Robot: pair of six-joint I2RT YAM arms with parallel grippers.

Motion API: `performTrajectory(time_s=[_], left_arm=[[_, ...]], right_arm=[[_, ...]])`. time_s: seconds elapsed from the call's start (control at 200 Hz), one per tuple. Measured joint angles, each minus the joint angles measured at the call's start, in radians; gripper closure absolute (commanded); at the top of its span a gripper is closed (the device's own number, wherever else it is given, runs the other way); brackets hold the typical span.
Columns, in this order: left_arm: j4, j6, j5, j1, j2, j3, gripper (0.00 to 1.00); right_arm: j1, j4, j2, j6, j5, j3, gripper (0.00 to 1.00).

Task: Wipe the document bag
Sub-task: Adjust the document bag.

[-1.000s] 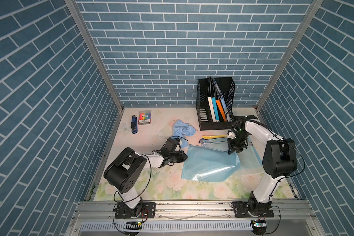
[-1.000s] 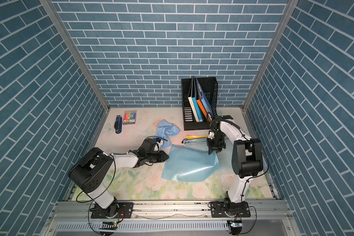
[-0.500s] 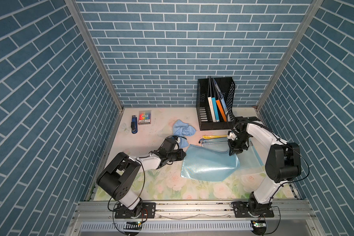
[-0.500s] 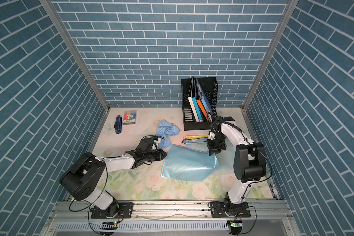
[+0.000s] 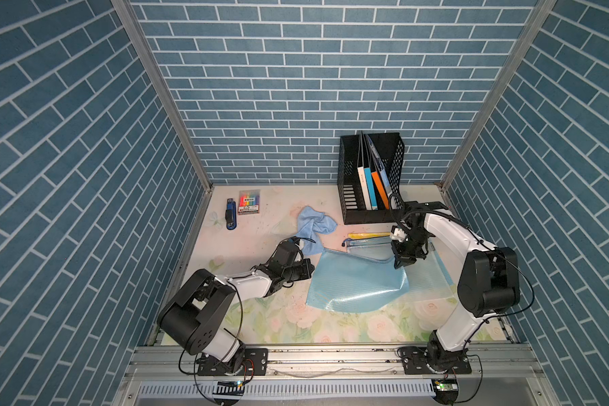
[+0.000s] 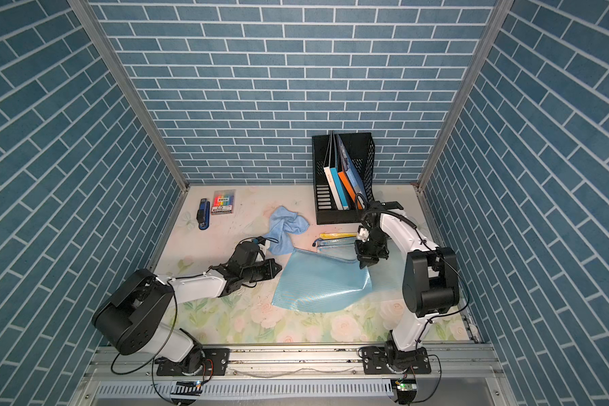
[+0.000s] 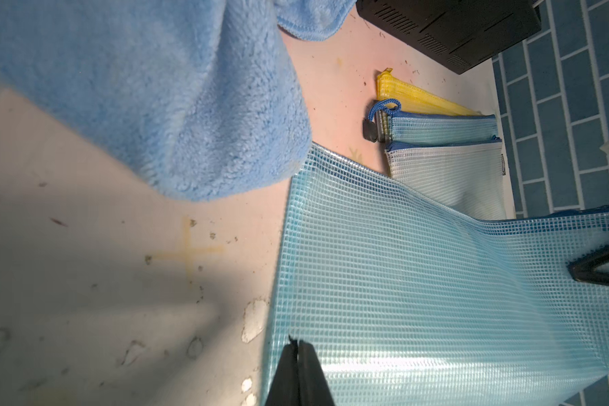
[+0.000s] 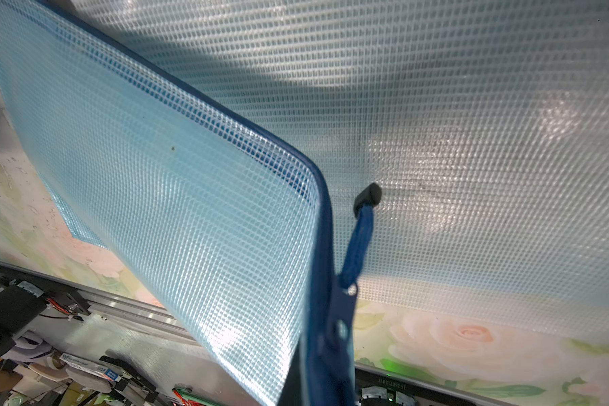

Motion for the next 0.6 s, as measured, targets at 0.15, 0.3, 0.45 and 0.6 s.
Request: performTrajectory(time_s=[0.15, 0.3, 0.45, 0.6], left_arm=[[0.000, -0.010, -0.018, 0.001, -0.031, -0.010, 0.84], [0.005, -0.013, -0.037, 0.012, -0.067, -0.010, 0.82], [0.008, -0.019, -0.053, 0.028, -0.070, -0.015, 0.79], [0.008, -0.024, -0.063, 0.043, -0.070, -0.021, 0.76]], right_arm=[[0.004, 0.001, -0.002, 0.003, -0.008, 0.000, 0.94], [0.009, -0.017, -0.036, 0.012, -0.012, 0.000, 0.93], [0.010, -0.035, -0.096, 0.018, -0.012, -0.011, 0.93], [0.015, -0.068, -0.111, 0.035, -0.017, -0.021, 0.96]])
